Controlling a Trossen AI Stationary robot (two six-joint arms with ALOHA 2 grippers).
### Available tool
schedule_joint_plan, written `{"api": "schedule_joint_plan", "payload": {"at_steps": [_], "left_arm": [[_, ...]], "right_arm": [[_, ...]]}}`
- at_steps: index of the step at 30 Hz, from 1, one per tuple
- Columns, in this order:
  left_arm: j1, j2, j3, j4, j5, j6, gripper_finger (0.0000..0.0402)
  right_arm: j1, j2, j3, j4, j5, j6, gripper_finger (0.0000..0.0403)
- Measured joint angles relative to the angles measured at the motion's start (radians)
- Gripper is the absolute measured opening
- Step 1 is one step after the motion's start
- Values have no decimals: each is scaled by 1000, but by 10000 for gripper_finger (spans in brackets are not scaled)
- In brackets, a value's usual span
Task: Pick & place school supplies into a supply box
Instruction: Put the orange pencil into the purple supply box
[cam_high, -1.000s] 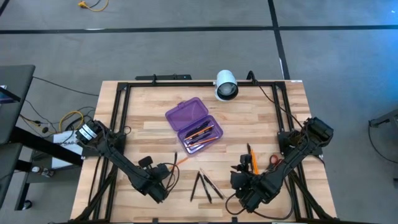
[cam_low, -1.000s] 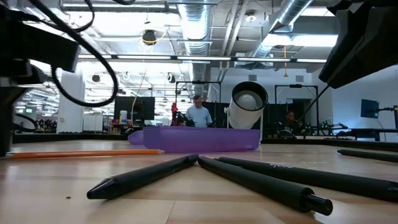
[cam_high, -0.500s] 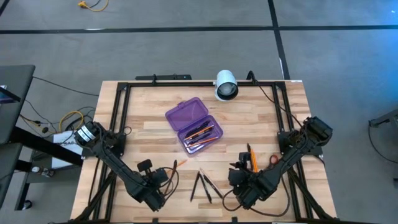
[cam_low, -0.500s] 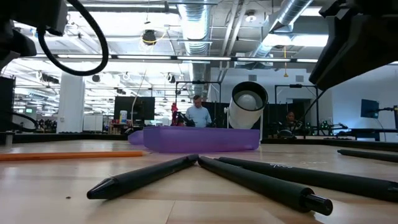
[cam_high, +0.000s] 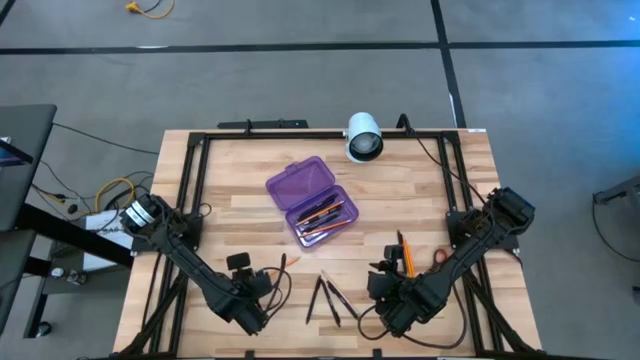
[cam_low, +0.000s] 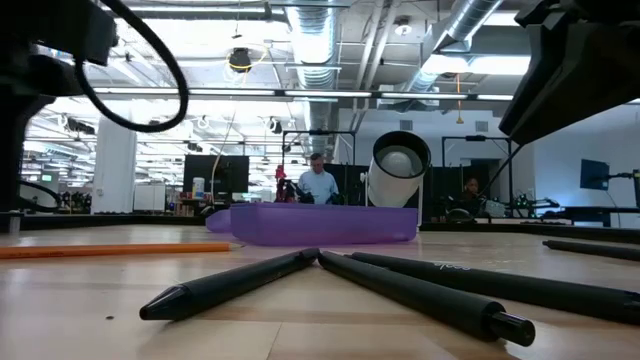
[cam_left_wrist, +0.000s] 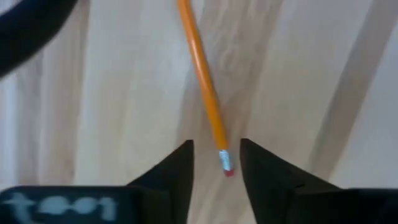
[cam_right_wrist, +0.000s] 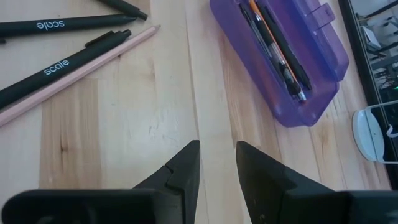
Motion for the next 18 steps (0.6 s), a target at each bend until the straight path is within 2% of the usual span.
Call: {"api": "schedule_joint_plan", "payload": {"at_steps": [6, 10, 12, 18], "left_arm": [[0, -2, -15, 17, 7, 33, 166], [4, -2, -105, 124, 71, 29, 169], [4, -10, -140, 179, 73, 14, 169], [-2, -53, -181, 204, 65, -12, 169]], "right_arm": [[11, 0, 0, 7, 0, 0, 100], [11, 0, 0, 7, 0, 0, 100], [11, 0, 0, 7, 0, 0, 100], [10, 0, 0, 7, 0, -8, 100]]}}
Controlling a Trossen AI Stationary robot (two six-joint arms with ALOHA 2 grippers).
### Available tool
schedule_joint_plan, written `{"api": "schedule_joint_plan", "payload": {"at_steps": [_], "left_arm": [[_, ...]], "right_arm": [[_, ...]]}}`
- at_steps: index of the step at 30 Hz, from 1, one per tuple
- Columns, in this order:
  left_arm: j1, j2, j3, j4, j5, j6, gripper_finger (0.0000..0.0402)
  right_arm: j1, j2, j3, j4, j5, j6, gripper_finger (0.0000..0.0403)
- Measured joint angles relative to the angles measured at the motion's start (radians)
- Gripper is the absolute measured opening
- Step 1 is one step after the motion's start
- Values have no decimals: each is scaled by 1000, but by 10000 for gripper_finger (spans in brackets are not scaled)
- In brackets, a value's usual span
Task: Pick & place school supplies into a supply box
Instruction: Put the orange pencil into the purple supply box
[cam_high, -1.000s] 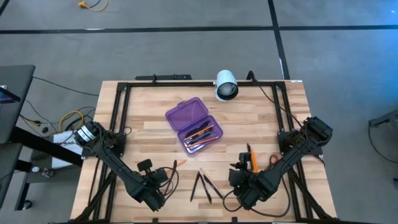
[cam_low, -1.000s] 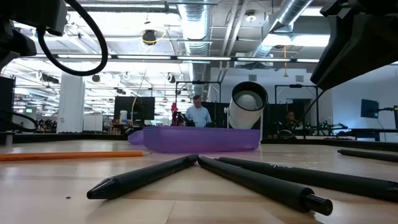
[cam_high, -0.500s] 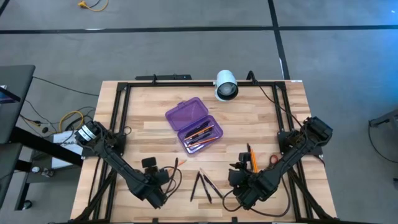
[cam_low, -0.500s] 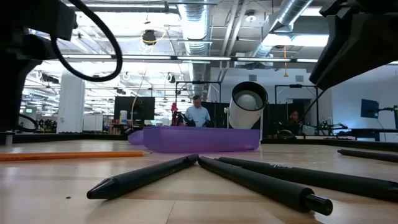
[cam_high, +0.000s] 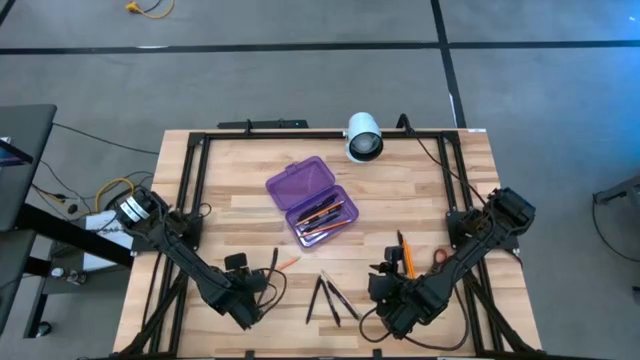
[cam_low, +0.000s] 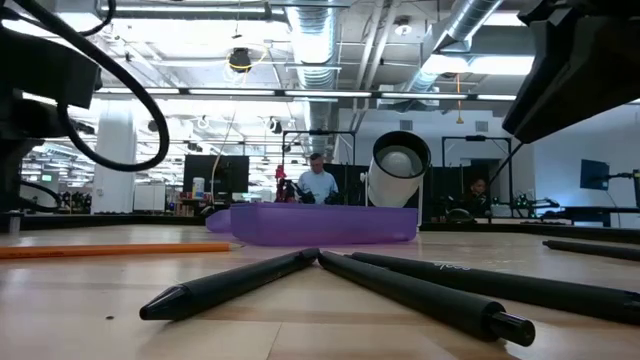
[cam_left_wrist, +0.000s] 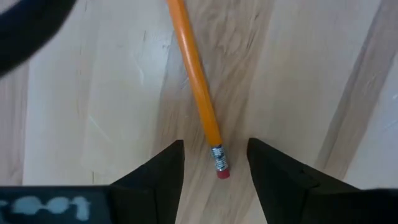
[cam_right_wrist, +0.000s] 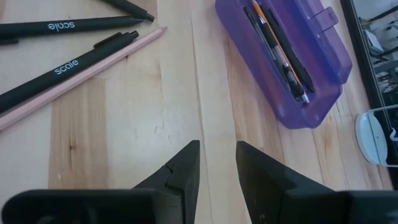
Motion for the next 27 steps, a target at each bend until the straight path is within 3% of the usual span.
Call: {"api": "schedule_joint_plan", "payload": {"at_steps": [8, 13, 27], "left_arm": [[11, -117, -152, 160, 75, -29, 169], [8, -169, -233, 268, 50, -45, 169], [20, -217, -243, 307, 29, -39, 169]], "right_arm": [[-9, 0, 0, 4, 0, 0, 100], [-4, 0, 0, 4, -1, 0, 100], [-15, 0, 0, 8, 0, 0, 100]]}}
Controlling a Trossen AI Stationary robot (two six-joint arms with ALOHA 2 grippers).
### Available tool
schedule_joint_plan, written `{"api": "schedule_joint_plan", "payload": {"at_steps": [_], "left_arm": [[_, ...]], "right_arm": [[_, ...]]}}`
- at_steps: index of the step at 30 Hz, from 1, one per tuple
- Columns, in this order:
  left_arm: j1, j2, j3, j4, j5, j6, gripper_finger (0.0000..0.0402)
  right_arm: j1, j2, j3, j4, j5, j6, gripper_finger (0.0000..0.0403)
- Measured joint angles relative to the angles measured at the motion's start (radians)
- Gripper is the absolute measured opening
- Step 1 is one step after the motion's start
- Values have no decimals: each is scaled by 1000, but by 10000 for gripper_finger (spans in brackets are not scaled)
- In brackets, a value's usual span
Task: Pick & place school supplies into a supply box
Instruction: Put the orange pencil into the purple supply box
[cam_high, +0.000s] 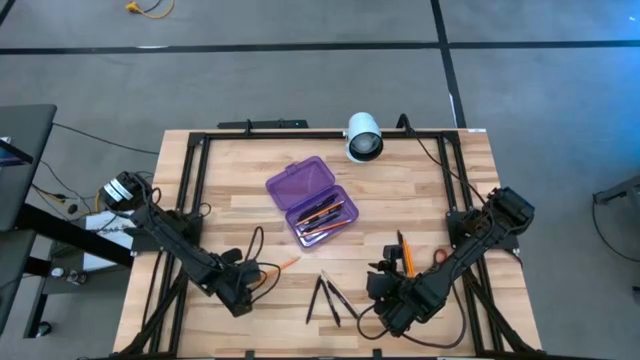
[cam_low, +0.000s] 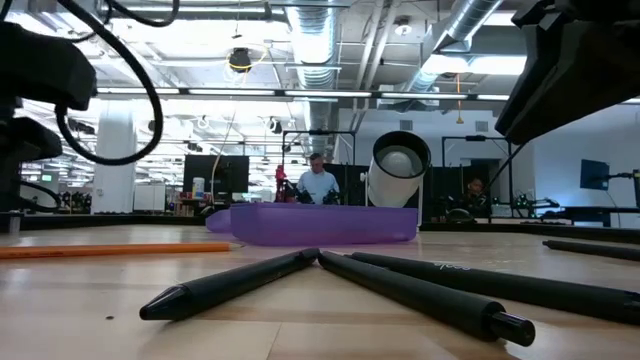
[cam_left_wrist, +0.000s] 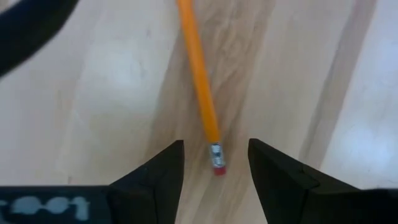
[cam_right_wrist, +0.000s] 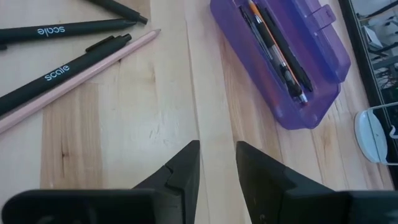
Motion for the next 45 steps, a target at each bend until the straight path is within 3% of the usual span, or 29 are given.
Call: {"api": "schedule_joint_plan", "payload": {"at_steps": [13, 22, 27, 39, 45], "left_arm": [[18, -7, -79, 126, 31, -6, 166], [12, -3, -75, 106, 23, -40, 84], [-1, -2, -73, 102, 21, -34, 61], [-25, -1, -71, 118, 14, -23, 104], [-25, 38, -60, 93, 23, -38, 95]], "right_arm": [[1, 0, 0, 0, 0, 0, 100], [1, 0, 0, 4, 0, 0, 100], [1, 0, 0, 4, 0, 0, 100], [1, 0, 0, 4, 1, 1, 100], [1, 0, 0, 7, 1, 1, 100]]}}
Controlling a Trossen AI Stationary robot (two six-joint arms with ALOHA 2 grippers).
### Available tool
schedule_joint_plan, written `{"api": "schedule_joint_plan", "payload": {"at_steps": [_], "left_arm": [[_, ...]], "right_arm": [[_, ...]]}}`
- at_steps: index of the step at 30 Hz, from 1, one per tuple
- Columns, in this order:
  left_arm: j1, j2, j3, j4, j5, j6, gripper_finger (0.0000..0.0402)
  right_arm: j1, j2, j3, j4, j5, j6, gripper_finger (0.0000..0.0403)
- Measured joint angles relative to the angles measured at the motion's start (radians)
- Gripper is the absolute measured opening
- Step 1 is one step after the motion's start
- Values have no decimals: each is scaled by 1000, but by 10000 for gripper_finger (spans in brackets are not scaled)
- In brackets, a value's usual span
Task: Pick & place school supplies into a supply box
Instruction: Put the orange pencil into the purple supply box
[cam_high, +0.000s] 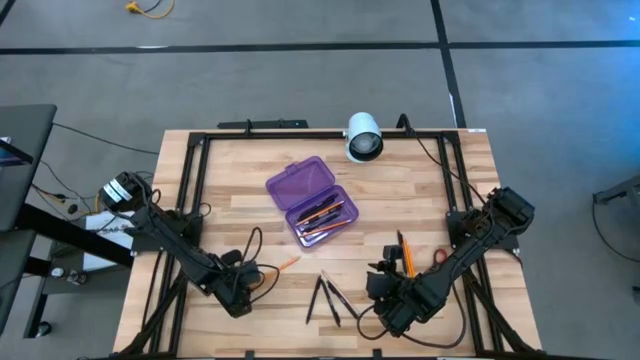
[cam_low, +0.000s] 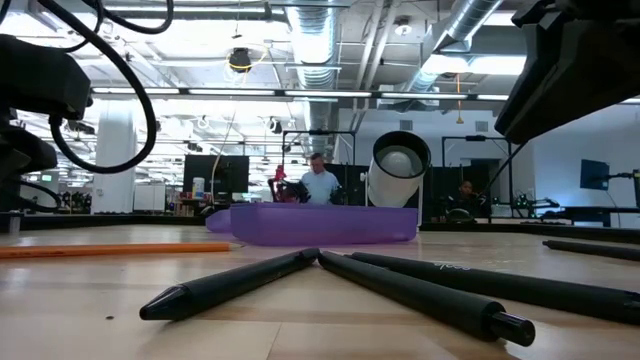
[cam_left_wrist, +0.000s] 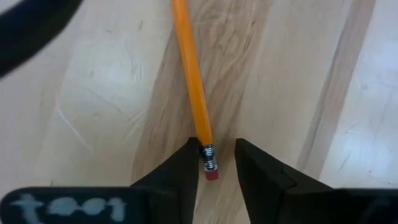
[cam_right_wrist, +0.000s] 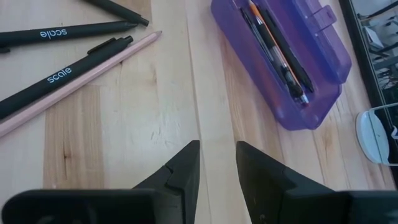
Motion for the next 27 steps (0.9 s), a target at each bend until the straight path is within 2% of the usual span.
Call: {"api": "schedule_joint_plan", "payload": {"at_steps": [8, 15, 27], "left_arm": [[0, 35, 70, -118, 5, 4, 54], [0, 39, 75, -137, 17, 8, 11], [-3, 39, 76, -152, -32, 23, 4]], "right_arm": [[0, 0, 0, 4, 0, 0, 100], [0, 0, 0, 4, 0, 0, 100], [0, 0, 0, 3, 0, -2, 100]]}}
